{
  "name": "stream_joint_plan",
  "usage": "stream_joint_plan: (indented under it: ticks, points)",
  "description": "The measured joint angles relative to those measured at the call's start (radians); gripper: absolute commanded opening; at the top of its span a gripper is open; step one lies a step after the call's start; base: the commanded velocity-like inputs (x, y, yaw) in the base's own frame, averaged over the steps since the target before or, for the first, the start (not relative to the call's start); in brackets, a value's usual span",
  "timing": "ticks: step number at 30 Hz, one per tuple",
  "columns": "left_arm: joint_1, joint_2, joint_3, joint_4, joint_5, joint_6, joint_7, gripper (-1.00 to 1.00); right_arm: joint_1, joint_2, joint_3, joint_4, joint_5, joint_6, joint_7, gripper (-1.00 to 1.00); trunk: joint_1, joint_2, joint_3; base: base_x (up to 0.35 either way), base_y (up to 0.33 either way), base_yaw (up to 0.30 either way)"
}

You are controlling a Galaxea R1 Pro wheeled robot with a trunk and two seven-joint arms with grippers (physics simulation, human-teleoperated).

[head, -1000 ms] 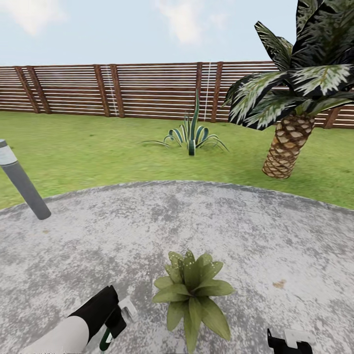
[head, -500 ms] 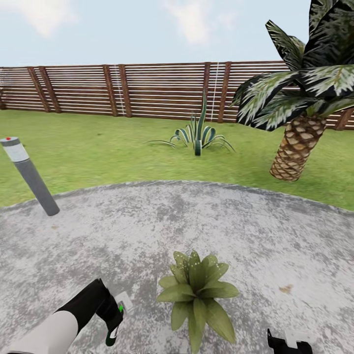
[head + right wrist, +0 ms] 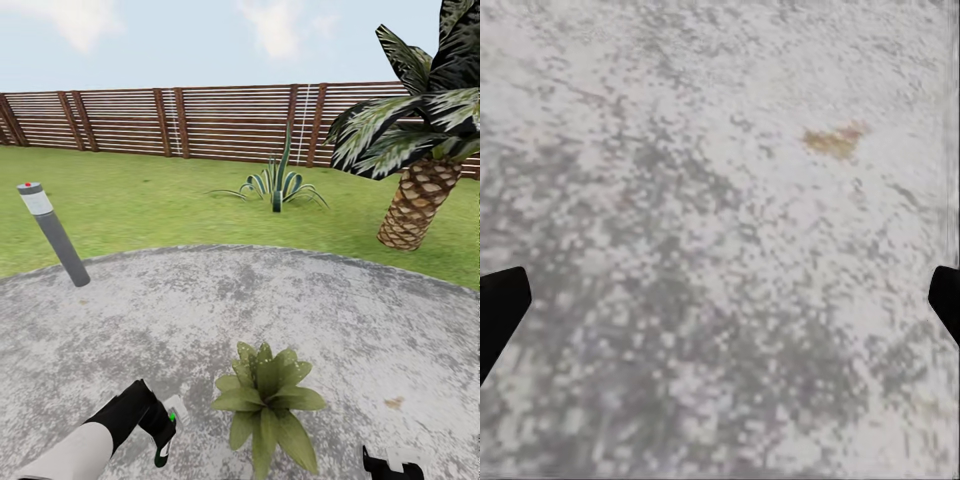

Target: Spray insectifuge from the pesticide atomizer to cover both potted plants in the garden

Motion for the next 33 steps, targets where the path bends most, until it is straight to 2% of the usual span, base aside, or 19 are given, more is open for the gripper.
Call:
stream_joint_plan:
  ticks: [6, 8, 9, 11, 16, 24, 29, 33]
  points:
    - [0.0, 0.005, 0.006, -0.01, 0.02, -0.004, 0.0, -1.0, 0.0, -0.001, 0.001, 0.0, 0.001, 0.0, 0.0, 1.0, 0.0, 0.0, 0.0, -0.08, -0.099, 0.0]
    - [0.001, 0.009, 0.022, -0.011, 0.038, -0.007, -0.001, -1.0, 0.0, -0.001, 0.0, 0.0, 0.0, 0.0, 0.0, 1.0, 0.0, 0.0, 0.0, -0.008, -0.006, 0.0]
    - [0.001, 0.012, 0.044, -0.012, 0.054, -0.011, -0.001, -1.0, 0.0, -0.002, 0.0, 0.0, 0.0, 0.0, 0.0, 1.0, 0.0, 0.0, 0.0, -0.002, -0.002, 0.0]
    - [0.001, 0.013, 0.064, -0.013, 0.063, -0.016, -0.001, -1.0, 0.0, -0.002, 0.0, 0.0, 0.0, 0.0, 0.0, 1.0, 0.0, 0.0, 0.0, -0.001, 0.0, 0.0]
    - [0.002, 0.004, 0.06, -0.014, 0.059, -0.016, -0.002, -1.0, 0.0, -0.002, 0.0, 0.0, 0.0, 0.0, 0.0, 1.0, 0.0, 0.0, 0.0, 0.0, 0.0, 0.0]
    - [0.011, 0.009, 0.06, -0.01, 0.063, -0.022, -0.007, -1.0, 0.0, -0.001, 0.001, 0.001, 0.0, 0.0, 0.0, 1.0, 0.0, 0.0, 0.0, 0.0, 0.0, 0.0]
    - [0.014, -0.001, 0.06, 0.0, 0.06, -0.098, -0.01, -1.0, 0.0, -0.001, 0.001, 0.002, 0.0, 0.0, 0.0, 1.0, 0.0, 0.0, 0.0, 0.0, 0.0, 0.0]
    - [0.02, -0.003, 0.059, 0.001, 0.057, -0.11, -0.011, -1.0, 0.0, 0.0, 0.001, 0.002, 0.0, 0.0, 0.0, 1.0, 0.0, 0.0, 0.0, 0.0, 0.0, 0.003]
